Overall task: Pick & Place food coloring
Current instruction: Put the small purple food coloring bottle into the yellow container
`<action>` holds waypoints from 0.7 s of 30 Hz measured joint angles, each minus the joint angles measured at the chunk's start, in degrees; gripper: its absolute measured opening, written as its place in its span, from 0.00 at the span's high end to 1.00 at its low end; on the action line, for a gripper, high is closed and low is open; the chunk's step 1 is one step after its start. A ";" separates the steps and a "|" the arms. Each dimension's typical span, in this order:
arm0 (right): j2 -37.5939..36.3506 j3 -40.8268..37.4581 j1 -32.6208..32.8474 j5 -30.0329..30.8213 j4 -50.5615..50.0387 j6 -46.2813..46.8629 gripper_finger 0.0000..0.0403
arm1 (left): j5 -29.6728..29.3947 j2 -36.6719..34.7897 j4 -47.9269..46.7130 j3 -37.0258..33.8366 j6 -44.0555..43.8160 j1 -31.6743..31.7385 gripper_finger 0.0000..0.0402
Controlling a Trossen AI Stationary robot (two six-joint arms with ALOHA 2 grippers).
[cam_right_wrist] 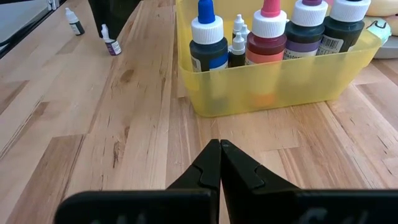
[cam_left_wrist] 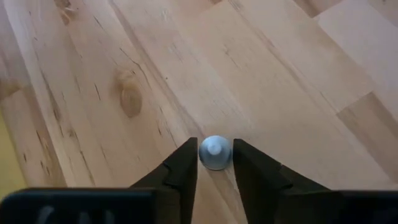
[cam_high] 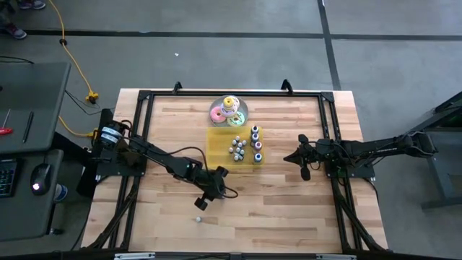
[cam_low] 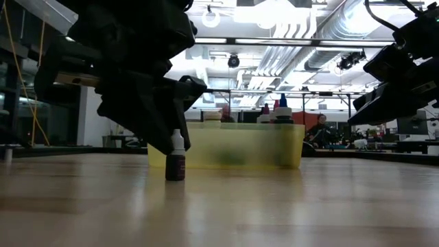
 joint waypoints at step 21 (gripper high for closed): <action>0.01 0.00 -0.01 0.00 -0.01 0.00 1.00 | -0.47 -10.79 -13.89 5.08 1.18 2.02 0.88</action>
